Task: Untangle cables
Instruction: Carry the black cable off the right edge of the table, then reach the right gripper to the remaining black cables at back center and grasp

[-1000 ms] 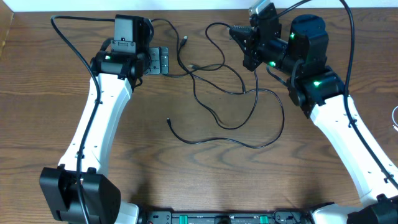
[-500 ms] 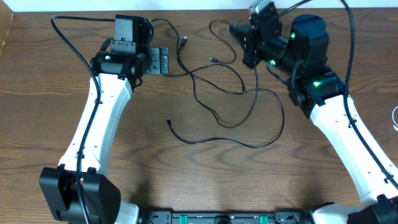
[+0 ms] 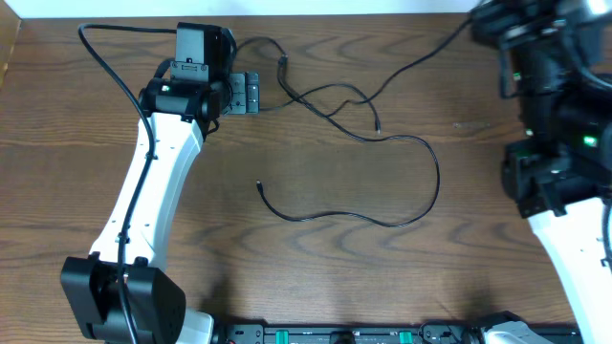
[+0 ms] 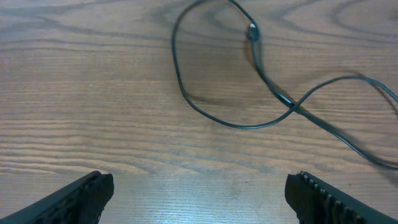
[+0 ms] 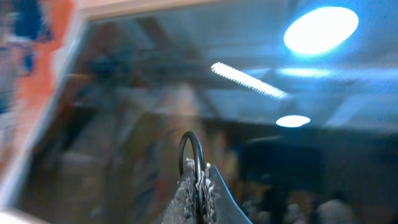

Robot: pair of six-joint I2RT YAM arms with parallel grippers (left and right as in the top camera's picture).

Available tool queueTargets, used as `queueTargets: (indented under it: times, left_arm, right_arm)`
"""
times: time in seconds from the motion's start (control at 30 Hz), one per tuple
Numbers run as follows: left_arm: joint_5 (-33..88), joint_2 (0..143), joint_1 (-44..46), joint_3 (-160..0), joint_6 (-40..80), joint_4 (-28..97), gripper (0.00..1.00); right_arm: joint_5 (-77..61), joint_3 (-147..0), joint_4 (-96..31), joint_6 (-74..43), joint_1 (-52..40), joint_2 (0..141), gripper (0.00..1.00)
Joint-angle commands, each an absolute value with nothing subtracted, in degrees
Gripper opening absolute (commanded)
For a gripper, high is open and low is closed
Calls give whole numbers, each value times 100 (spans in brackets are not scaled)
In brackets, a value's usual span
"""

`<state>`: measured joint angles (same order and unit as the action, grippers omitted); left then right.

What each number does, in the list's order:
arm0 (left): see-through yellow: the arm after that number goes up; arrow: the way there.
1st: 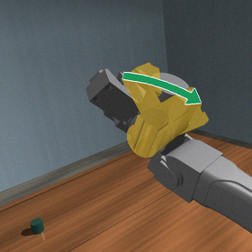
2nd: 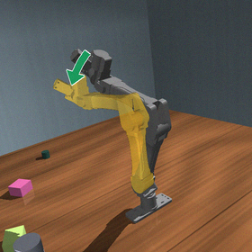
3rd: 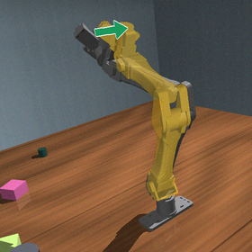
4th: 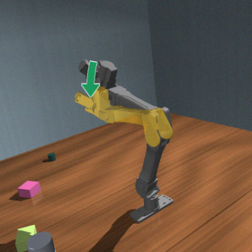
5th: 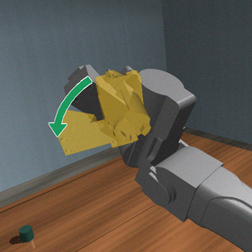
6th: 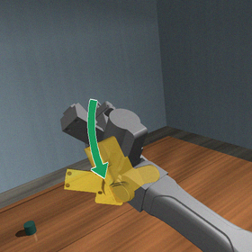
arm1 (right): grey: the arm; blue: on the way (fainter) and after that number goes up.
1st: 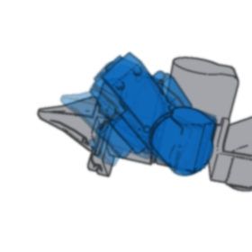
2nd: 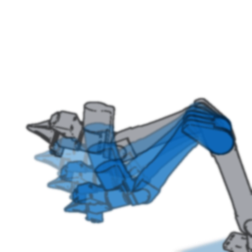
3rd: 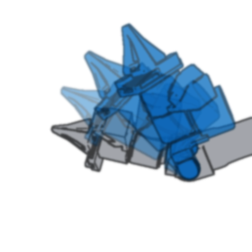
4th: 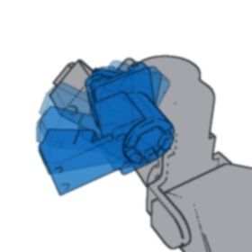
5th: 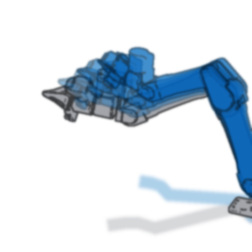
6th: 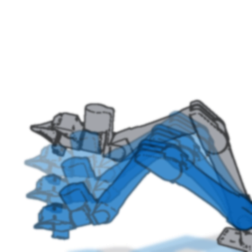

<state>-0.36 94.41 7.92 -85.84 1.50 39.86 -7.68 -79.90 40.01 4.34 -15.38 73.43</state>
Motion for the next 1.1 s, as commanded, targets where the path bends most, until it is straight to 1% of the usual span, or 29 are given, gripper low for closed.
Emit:
queueTargets:
  times: [0.0, 0.17, 0.37, 0.57, 0.77, 0.87, 1.07]
  left_arm:
    - [-69, 9472, 790, -8580, 161, 3988, 93]
    - [-69, 9472, 790, -8580, 161, 3988, 93]
    - [-69, 9472, 790, -8580, 161, 3988, 93]
    - [-69, 9472, 790, -8580, 161, 3988, 93]
    - [-69, 9472, 790, -8580, 161, 3988, 93]
    - [-69, 9472, 790, -8580, 161, 3988, 93]
    - [-69, 9472, 790, -8580, 161, 3988, 93]
  right_arm:
    - [-123, -8471, 3876, 982, -1358, 7338, 1]
    - [-56, -9212, 3321, 1146, -1013, 7338, 1]
    - [-58, -9806, 3232, 1144, -681, 7338, 1]
    - [-62, -10315, 3017, 1149, -657, 7338, 1]
    - [-58, -10427, 2600, 1332, -657, 7363, 1]
    - [-56, -10427, 2290, 1446, -657, 7430, 1]
    - [-64, -10425, 1031, 1505, -657, 7749, 1]
